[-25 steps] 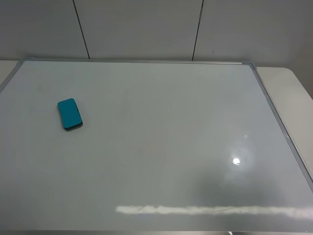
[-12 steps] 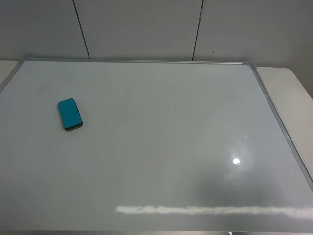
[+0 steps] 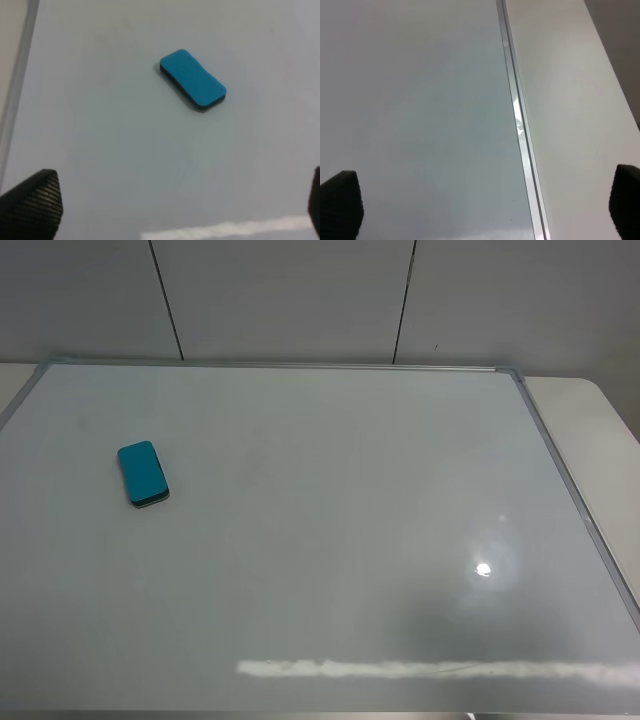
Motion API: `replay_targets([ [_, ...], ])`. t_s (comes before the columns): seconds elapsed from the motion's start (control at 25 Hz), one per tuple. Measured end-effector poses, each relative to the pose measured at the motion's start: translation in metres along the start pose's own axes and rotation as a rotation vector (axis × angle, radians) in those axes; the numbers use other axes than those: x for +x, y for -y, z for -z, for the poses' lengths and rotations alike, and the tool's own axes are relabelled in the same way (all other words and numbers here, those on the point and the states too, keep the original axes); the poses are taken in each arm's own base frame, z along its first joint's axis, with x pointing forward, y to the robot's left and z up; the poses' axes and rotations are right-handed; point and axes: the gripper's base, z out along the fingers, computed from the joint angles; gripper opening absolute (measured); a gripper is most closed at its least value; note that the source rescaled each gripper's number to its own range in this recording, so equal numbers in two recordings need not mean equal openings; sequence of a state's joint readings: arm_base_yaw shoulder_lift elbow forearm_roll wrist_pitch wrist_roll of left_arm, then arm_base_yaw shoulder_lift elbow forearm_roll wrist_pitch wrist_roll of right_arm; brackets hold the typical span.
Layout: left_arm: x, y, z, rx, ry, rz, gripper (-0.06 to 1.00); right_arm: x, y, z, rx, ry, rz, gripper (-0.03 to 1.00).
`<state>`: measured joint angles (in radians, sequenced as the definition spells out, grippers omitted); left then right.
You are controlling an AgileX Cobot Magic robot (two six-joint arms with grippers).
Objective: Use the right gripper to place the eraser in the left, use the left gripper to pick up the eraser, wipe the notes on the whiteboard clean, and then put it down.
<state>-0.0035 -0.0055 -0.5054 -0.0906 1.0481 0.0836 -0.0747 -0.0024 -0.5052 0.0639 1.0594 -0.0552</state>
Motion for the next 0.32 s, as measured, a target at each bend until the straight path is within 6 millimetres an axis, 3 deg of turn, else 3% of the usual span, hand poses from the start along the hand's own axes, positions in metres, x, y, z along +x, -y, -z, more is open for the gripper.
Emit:
replay_targets([
  [0.32,0.0001,-0.0011,0.0000,-0.012,-0.001,0.007,1.00,0.0000,0.0000,0.0000,0.000,0.000,0.000,0.99],
])
